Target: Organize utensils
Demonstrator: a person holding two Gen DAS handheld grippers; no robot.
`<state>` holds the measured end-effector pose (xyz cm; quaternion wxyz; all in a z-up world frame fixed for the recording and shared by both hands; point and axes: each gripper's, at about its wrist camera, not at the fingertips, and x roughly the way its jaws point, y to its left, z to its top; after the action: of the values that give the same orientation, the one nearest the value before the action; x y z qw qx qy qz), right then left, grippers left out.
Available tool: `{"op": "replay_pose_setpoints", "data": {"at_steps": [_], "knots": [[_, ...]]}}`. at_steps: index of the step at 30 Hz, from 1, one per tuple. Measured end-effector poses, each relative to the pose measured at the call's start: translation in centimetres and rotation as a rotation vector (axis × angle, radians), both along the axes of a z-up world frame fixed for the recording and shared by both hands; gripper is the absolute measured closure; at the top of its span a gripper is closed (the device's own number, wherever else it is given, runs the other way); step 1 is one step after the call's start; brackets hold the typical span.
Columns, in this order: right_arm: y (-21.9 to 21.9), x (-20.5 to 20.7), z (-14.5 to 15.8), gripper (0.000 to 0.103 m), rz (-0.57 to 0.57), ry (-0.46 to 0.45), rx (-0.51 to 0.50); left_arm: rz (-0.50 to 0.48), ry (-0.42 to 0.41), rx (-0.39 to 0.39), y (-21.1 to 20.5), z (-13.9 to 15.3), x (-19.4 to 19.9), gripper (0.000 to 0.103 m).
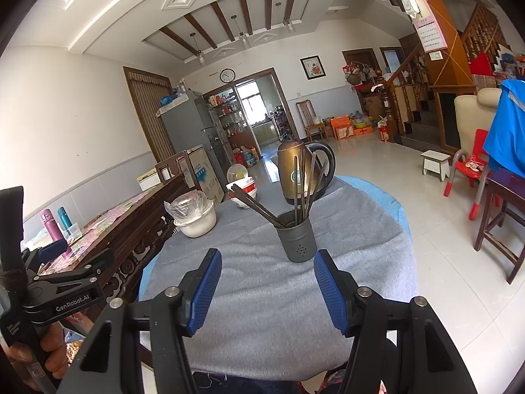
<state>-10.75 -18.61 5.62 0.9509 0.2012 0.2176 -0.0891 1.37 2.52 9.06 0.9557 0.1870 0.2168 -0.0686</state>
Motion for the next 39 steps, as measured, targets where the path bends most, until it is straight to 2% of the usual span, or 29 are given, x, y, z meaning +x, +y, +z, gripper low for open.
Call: {"op": "replay_pose_setpoints", "data": {"at_steps": [39], "knots": [[0.22,-0.01,-0.03,0.040,0.002,-0.002,-0.003,0.016,0.002,0.009,0.95,-0.67,0.60,0.005]]}}
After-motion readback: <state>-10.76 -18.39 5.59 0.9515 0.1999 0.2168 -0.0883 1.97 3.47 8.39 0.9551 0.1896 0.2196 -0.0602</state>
